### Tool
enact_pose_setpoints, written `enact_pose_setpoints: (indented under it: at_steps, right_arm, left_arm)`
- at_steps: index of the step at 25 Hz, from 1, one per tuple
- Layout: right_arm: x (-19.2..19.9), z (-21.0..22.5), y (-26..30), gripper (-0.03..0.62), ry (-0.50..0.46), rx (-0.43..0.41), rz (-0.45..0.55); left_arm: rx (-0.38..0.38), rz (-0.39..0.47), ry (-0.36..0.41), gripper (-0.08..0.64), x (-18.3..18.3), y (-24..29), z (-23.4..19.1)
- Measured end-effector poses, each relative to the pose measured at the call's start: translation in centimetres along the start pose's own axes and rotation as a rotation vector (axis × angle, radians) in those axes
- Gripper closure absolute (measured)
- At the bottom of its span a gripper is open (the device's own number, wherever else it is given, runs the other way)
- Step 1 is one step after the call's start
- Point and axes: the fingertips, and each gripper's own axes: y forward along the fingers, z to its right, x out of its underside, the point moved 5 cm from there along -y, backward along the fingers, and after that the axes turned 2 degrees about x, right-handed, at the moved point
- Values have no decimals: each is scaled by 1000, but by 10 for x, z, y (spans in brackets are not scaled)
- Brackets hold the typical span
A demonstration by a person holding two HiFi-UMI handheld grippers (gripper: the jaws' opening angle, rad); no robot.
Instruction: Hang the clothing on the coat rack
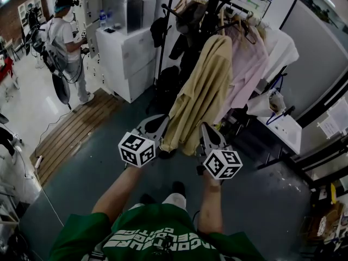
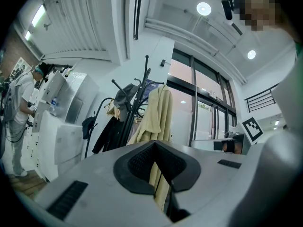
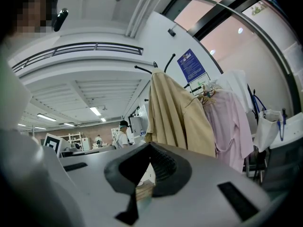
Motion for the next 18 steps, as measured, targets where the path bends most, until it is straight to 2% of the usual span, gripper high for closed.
enact_pose_setpoints:
  at_steps: [18]
  right_arm:
    - [2, 1, 5, 584, -31, -8, -28]
  left_arm:
    - [-2, 1, -2, 555, 1, 4, 0]
